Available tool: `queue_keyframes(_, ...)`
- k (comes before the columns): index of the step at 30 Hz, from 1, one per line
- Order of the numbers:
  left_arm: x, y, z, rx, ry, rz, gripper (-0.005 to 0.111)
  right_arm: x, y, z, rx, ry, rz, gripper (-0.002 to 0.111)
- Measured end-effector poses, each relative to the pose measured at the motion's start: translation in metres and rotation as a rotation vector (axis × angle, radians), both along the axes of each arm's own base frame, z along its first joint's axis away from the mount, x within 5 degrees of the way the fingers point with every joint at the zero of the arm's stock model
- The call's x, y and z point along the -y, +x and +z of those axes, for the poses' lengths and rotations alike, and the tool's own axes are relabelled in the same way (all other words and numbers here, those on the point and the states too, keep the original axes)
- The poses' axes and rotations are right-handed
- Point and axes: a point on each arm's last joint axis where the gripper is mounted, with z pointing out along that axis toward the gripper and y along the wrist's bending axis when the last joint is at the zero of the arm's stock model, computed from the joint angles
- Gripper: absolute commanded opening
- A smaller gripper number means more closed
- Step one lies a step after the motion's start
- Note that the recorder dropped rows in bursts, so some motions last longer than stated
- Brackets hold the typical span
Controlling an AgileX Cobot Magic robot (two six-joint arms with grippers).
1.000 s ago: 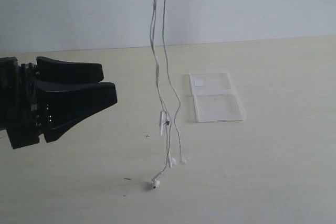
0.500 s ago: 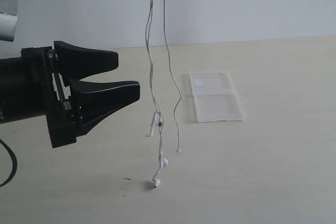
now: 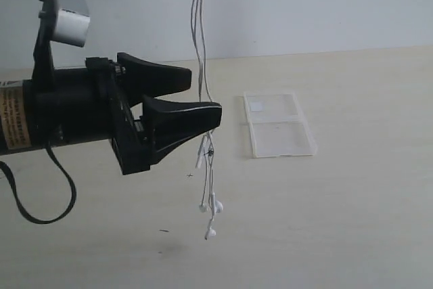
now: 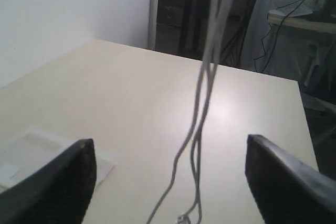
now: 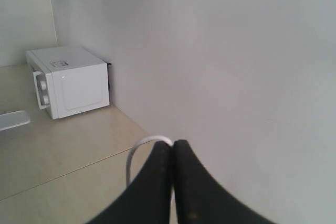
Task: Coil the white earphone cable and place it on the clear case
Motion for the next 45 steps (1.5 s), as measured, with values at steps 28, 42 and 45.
queue_keyframes(28, 0.015, 0.019, 0.007, 0.023, -0.151, -0.112, 0.000, 0.000, 0.001, -0.001, 0.000, -0.013, -0.007, 0.000)
queue_keyframes(42, -0.006, 0.029, 0.037, 0.031, -0.020, 0.165, 0.000, 0.061, -0.042, -0.008, -0.157, -0.234, -0.338, 0.000)
queue_keyframes(45, -0.030, 0.027, 0.066, 0.074, -0.010, 0.310, 0.000, 0.069, -0.054, -0.017, -0.188, -0.239, -0.355, 0.000)
